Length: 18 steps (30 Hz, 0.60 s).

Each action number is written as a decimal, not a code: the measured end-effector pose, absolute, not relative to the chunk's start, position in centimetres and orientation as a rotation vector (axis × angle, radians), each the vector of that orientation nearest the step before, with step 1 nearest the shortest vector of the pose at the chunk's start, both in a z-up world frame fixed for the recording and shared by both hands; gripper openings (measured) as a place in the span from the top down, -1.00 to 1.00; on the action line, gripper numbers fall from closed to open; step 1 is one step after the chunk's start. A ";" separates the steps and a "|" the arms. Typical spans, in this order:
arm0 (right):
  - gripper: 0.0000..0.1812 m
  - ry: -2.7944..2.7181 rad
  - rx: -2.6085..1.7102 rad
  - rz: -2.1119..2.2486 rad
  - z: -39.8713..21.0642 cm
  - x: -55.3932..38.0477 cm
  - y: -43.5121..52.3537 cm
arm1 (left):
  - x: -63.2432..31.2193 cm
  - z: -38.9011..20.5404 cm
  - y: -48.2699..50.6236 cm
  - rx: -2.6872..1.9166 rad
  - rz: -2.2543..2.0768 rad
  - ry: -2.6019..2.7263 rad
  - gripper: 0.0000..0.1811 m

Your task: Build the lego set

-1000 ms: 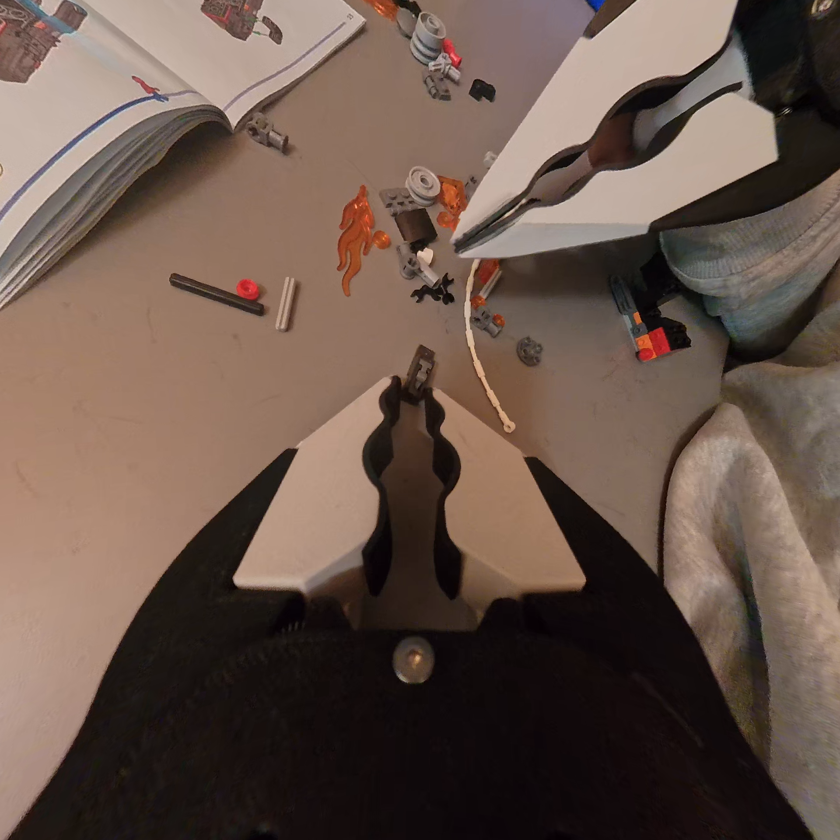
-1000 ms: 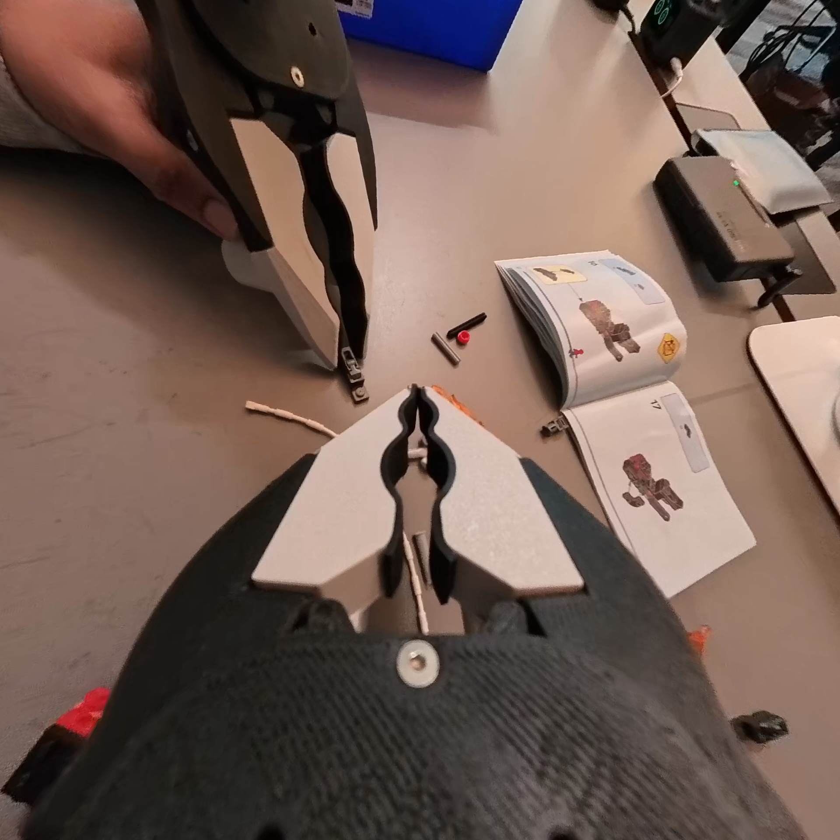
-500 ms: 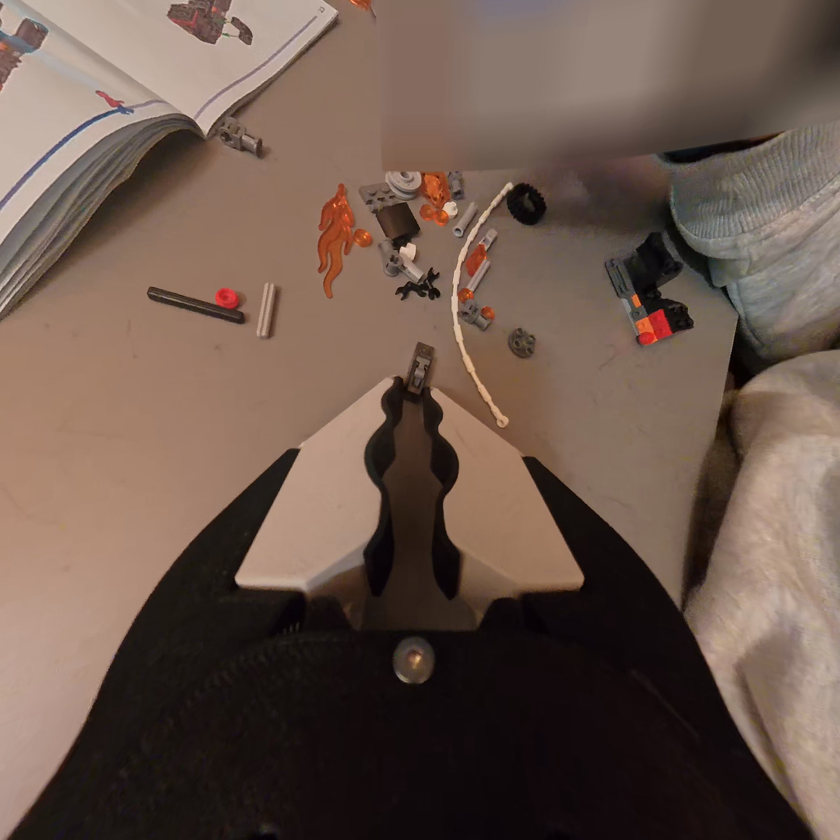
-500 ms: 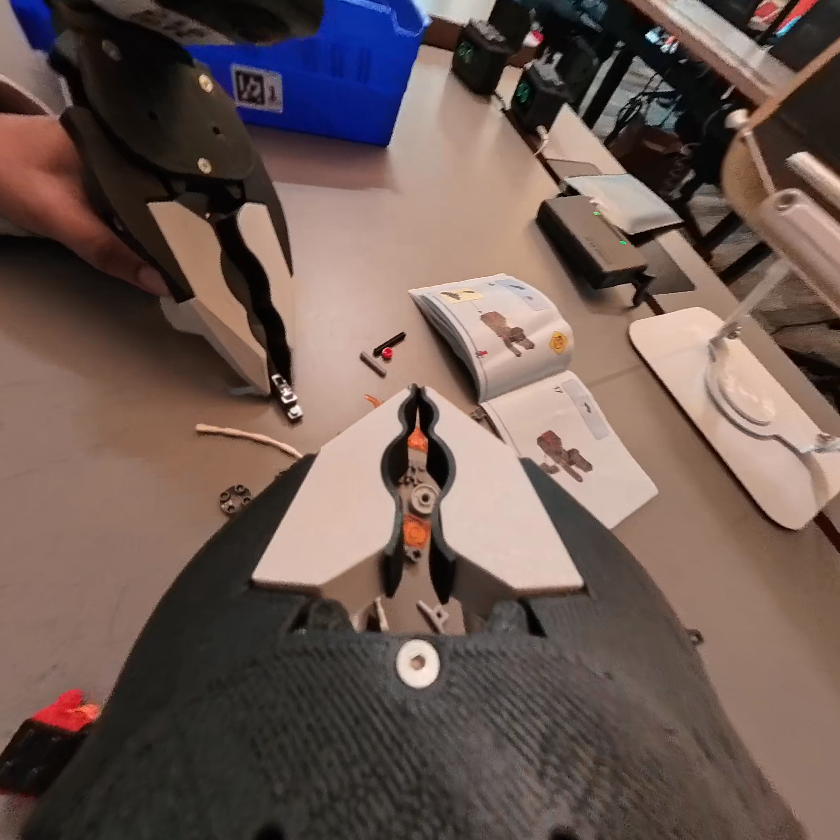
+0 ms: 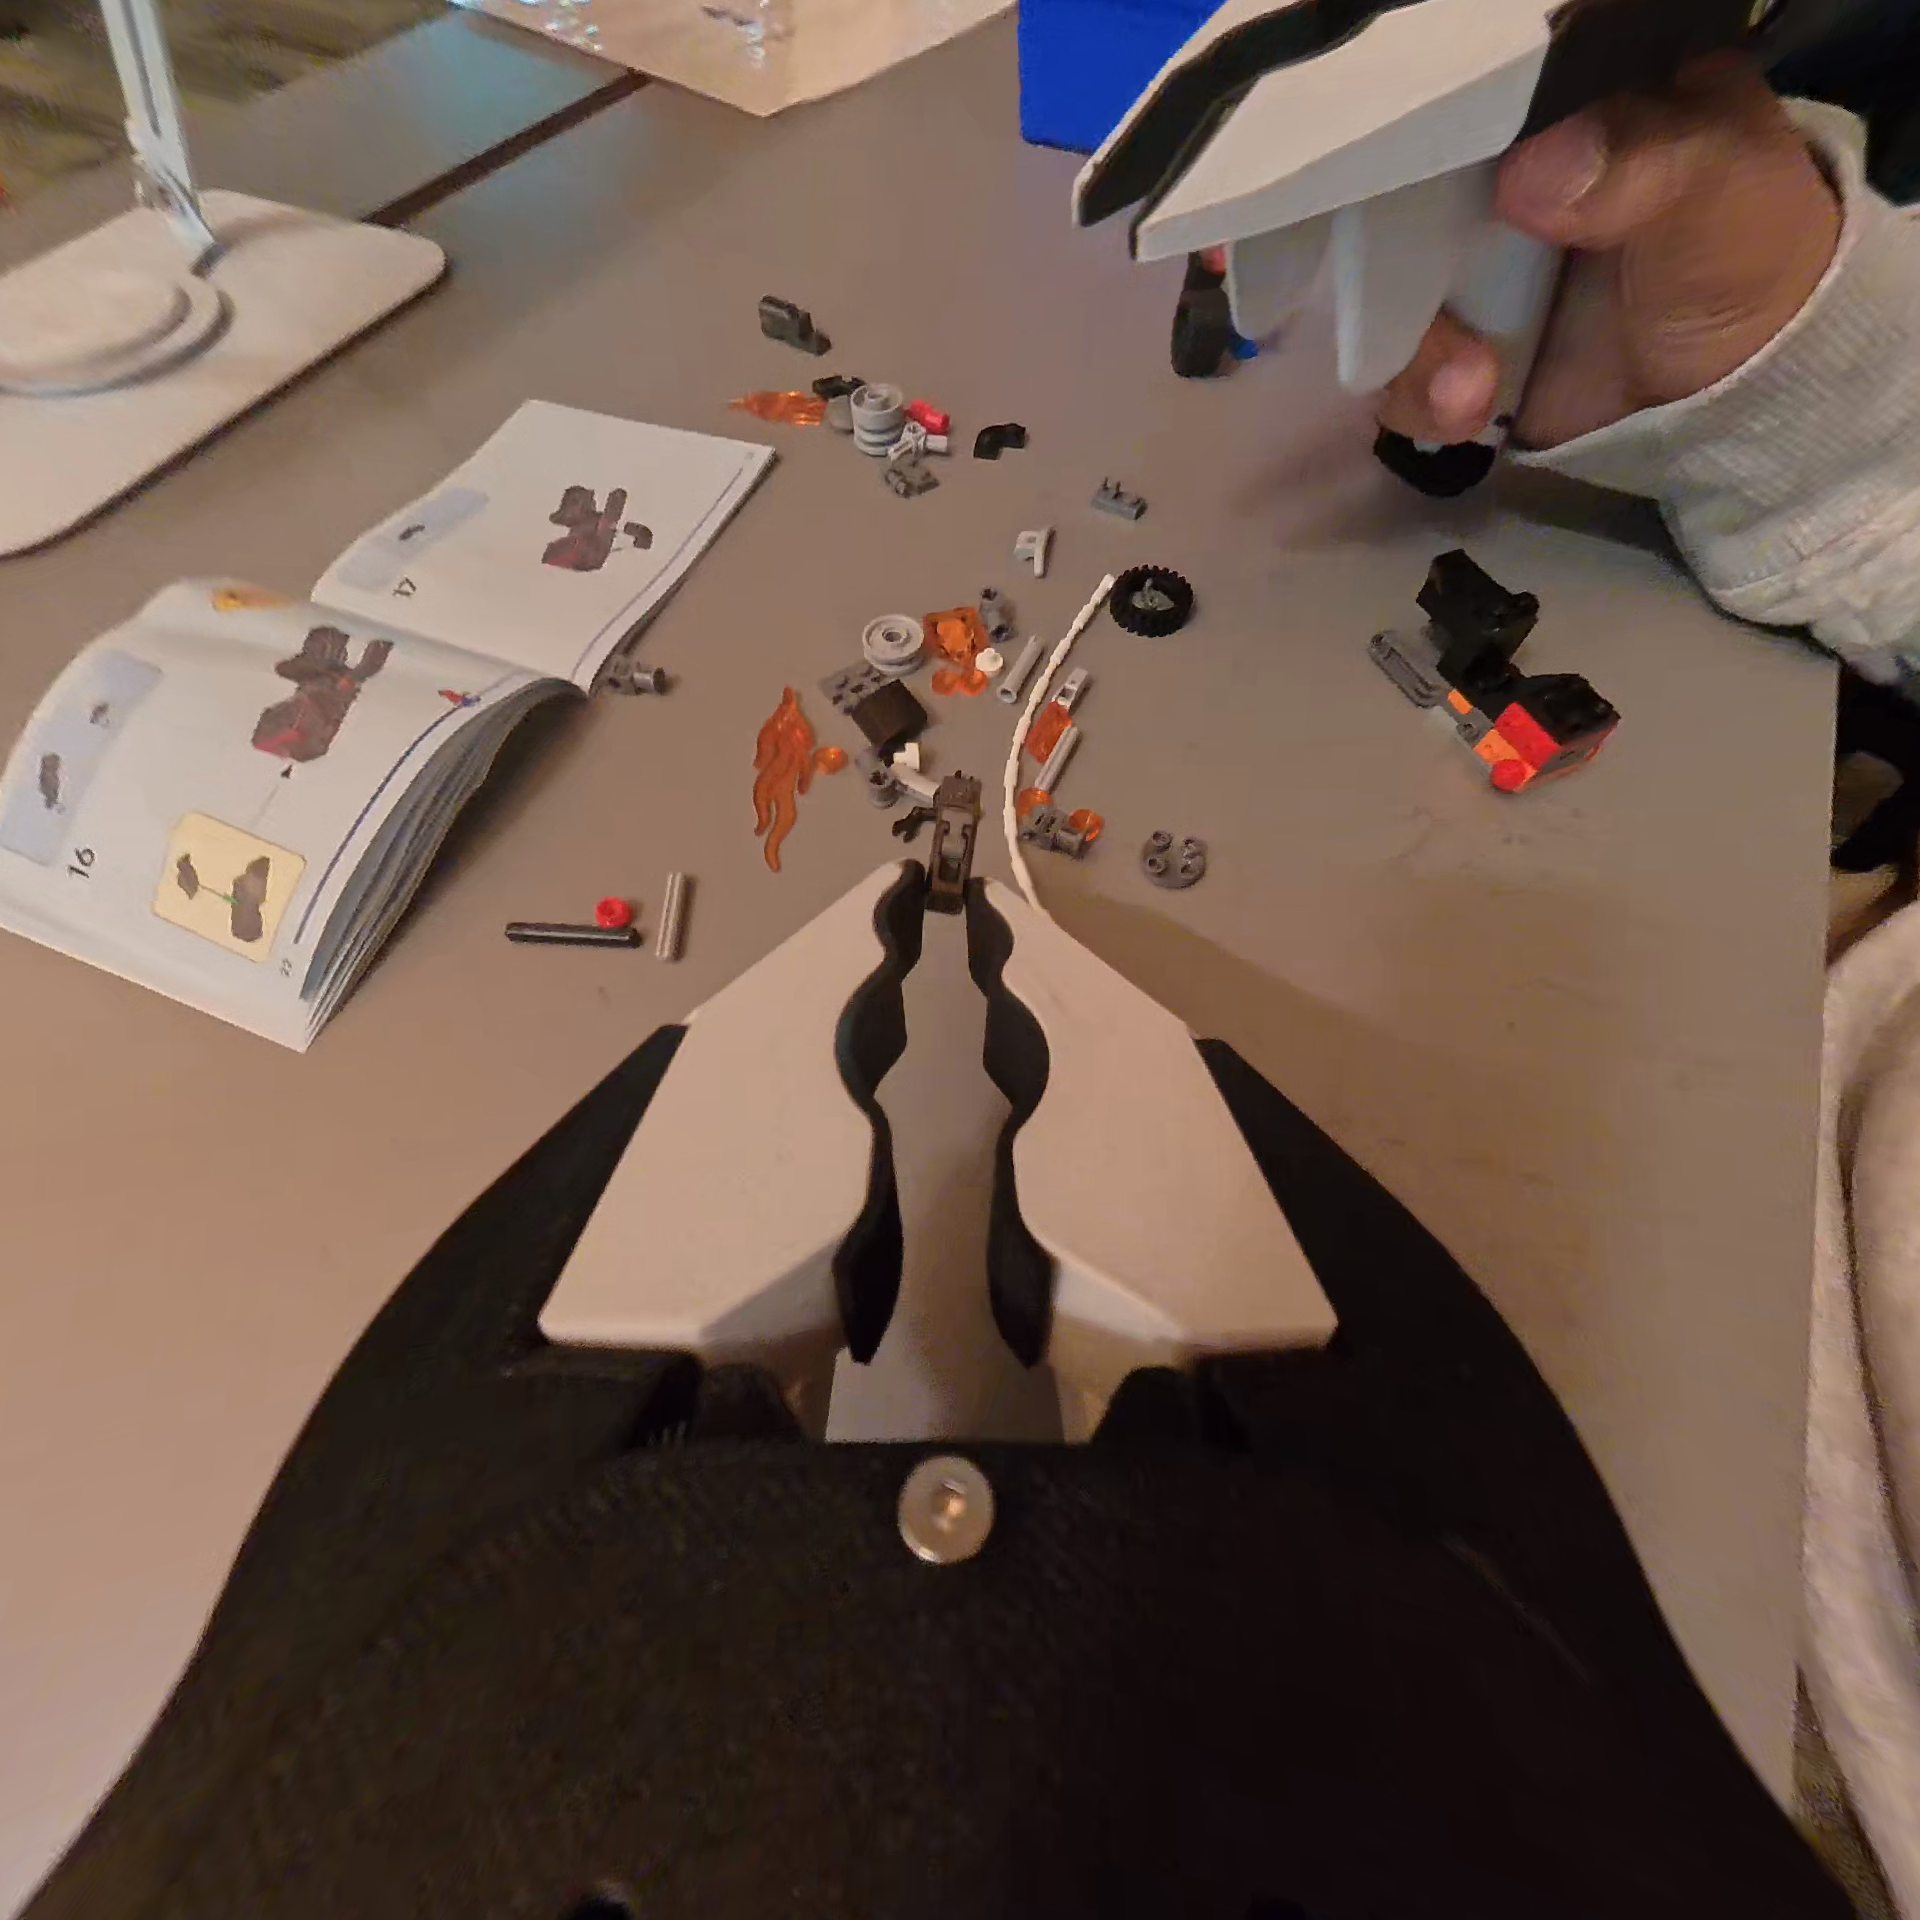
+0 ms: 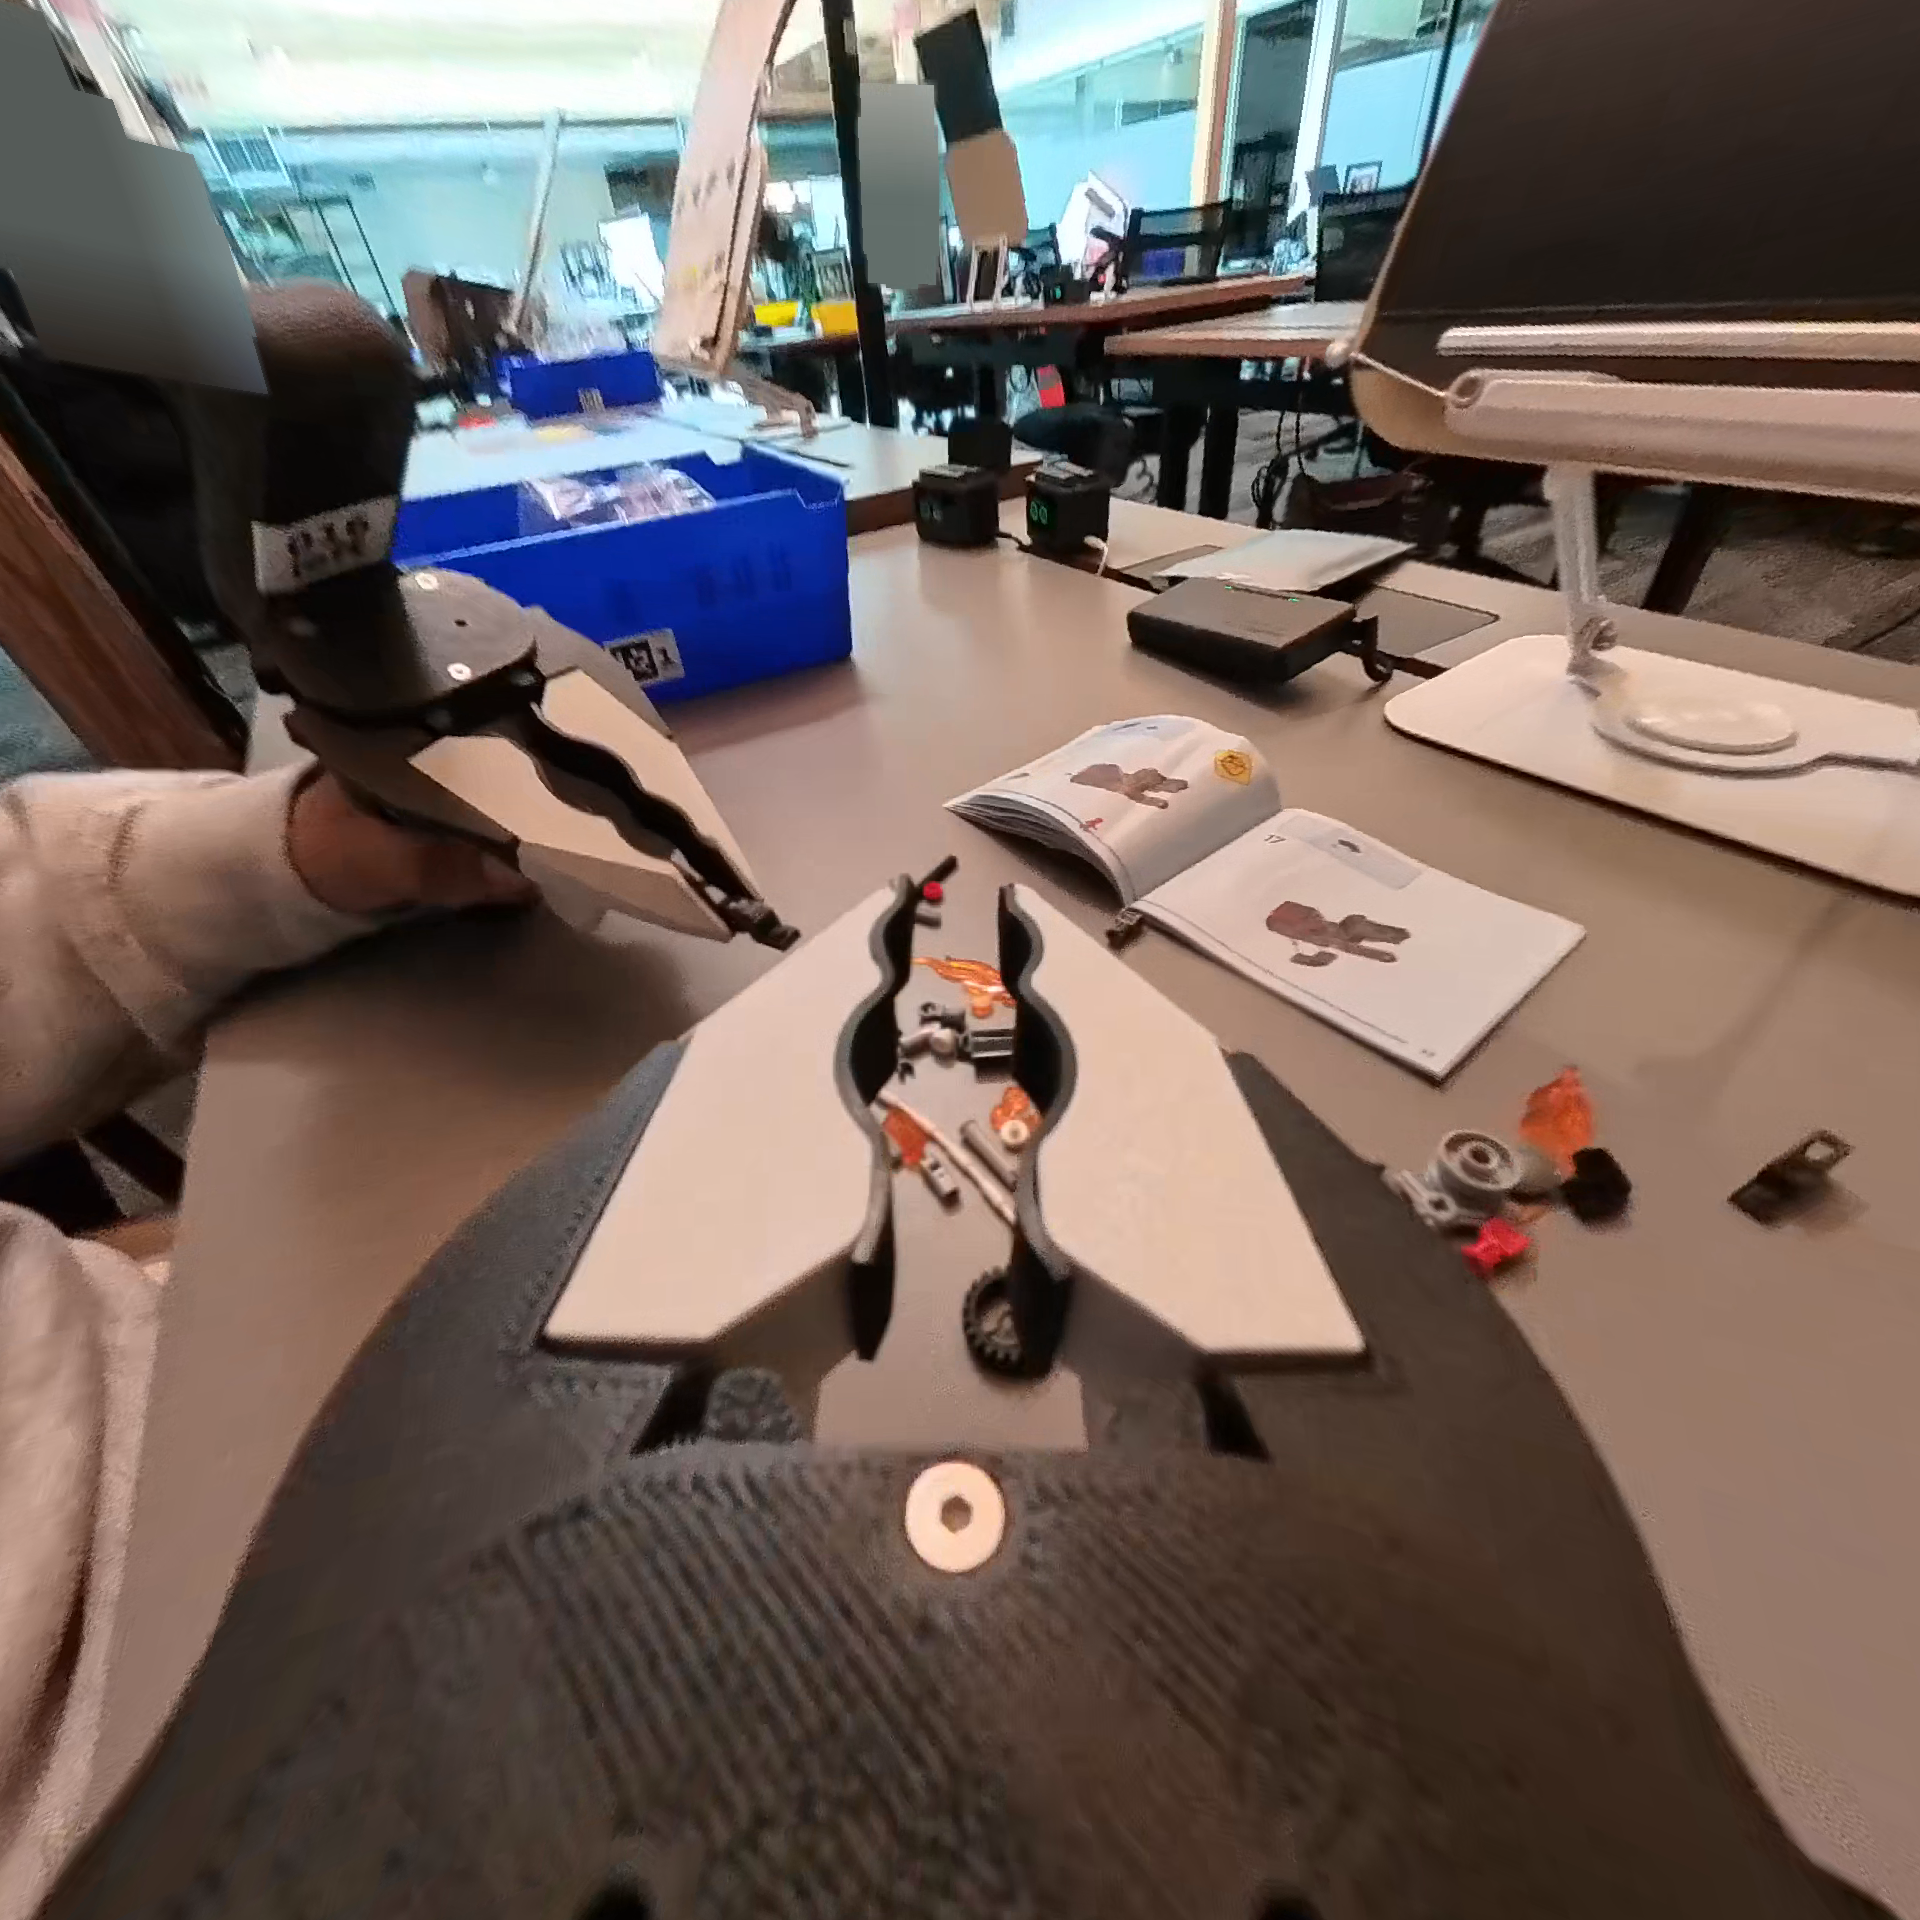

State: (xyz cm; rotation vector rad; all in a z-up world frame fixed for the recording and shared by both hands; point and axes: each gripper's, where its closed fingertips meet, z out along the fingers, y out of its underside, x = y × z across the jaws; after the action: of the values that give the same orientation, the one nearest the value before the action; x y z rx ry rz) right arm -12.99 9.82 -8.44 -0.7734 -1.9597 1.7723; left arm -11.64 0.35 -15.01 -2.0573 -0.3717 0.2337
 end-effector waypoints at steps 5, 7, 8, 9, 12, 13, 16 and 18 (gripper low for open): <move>0.78 -1.871 -0.827 1.892 -7.6 -12.6 11.0 | -11.5 -14.7 0.6 -2.039 0.248 -0.352 0.93; 0.74 -1.873 -0.851 1.947 -7.5 -12.6 11.0 | -11.7 -14.5 0.5 -2.030 0.249 -0.355 0.93; 0.73 -1.878 -0.863 1.970 -7.5 -12.6 11.0 | -11.7 -14.5 0.5 -2.026 0.247 -0.356 0.93; 0.71 -1.883 -0.872 1.987 -7.6 -12.6 10.9 | -11.7 -14.5 0.5 -2.024 0.245 -0.357 0.93; 0.70 -1.891 -0.882 1.998 -7.7 -12.6 10.8 | -11.8 -14.4 0.5 -2.022 0.251 -0.358 0.94; 0.69 -1.894 -0.882 1.995 -7.7 -12.6 10.7 | -11.9 -14.4 0.5 -2.022 0.253 -0.357 0.94; 0.68 -1.903 -0.883 1.986 -7.9 -12.7 10.6 | -11.8 -14.4 0.5 -2.021 0.258 -0.350 0.94; 0.68 -1.903 -0.887 1.986 -7.9 -12.7 10.7 | -11.8 -14.3 0.6 -2.019 0.261 -0.347 0.94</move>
State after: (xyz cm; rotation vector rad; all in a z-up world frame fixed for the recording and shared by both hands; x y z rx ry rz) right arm -12.72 10.66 -7.93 -0.8866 -1.9029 1.9862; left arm -11.80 0.56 -14.35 -2.0191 -0.3474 0.2605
